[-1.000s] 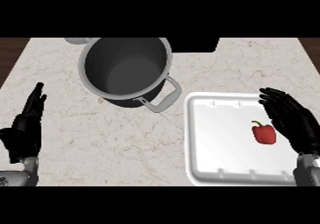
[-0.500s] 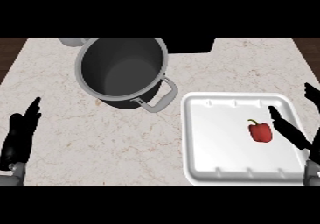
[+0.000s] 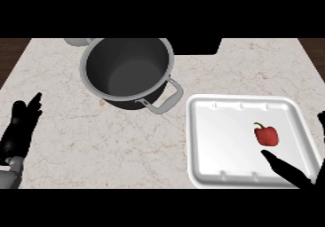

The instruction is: Pick the bell pepper from the tray and place it in the pot

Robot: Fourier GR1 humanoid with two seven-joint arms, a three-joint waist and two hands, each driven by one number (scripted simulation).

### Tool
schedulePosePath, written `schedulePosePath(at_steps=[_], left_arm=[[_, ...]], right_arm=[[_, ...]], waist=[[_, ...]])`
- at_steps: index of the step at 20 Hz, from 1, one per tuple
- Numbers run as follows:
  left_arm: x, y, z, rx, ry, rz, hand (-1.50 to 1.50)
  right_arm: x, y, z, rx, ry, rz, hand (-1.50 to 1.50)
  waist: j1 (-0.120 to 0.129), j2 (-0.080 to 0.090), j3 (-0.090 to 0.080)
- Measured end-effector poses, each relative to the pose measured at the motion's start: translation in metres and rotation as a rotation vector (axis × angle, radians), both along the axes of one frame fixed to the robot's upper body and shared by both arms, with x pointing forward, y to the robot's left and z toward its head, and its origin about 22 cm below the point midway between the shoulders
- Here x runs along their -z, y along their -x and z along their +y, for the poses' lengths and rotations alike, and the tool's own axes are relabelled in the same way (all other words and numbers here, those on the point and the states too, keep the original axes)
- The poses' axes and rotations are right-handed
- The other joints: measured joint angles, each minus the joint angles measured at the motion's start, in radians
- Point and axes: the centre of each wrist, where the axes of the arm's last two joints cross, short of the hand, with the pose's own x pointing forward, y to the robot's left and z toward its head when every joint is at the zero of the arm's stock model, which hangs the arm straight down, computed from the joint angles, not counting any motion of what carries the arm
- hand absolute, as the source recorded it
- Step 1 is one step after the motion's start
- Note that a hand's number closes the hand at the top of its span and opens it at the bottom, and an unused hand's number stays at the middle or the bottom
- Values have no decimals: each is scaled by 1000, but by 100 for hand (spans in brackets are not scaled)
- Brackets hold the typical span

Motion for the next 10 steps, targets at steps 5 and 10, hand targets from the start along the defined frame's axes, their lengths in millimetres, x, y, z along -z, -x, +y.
schedulePosePath(at_steps=[5, 10], left_arm=[[-9, -3, 1, 1, -4, 9, 0], [-11, -5, 1, 14, 2, 11, 0]], right_arm=[[-31, 13, -2, 37, 82, 239, -150], [-57, 18, 13, 23, 104, 507, -150]], waist=[[7, 1, -1], [16, 4, -1]])
